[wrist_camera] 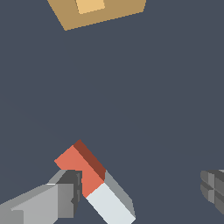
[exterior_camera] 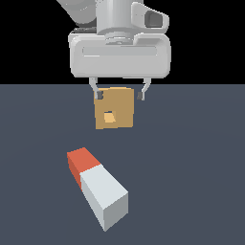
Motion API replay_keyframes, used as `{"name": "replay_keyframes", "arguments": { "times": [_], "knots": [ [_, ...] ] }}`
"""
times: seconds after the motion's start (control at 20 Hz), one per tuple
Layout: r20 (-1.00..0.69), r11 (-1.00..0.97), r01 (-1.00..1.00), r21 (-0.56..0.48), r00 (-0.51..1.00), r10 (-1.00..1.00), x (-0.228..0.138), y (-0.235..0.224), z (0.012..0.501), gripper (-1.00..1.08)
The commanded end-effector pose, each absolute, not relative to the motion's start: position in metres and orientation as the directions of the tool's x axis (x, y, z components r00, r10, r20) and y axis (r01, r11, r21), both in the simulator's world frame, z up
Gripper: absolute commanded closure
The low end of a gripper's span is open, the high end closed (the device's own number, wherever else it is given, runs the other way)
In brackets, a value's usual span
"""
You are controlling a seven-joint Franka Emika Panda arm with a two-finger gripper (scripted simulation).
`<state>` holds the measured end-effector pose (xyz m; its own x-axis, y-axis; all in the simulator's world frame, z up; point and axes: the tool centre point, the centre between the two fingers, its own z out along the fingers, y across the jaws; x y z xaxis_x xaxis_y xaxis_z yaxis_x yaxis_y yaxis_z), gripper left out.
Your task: Insert the peg into the horizontal hole in a box.
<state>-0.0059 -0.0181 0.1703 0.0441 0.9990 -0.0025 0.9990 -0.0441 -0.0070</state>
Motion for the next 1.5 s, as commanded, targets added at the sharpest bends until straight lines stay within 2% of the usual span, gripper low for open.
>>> {"name": "replay_keyframes", "arguments": {
  "times": [0.0,0.65,1.45],
  "knots": [
    [-0.003,-0.044,0.999,-0.007,0.044,0.999,-0.006,-0.018,0.17,-0.92],
    [-0.002,0.045,0.999,-0.006,-0.045,0.999,-0.015,-0.032,0.158,-0.92],
    [0.0,0.34,0.94,-0.003,-0.34,0.94,-0.033,-0.085,0.116,-0.92]
  ]
}}
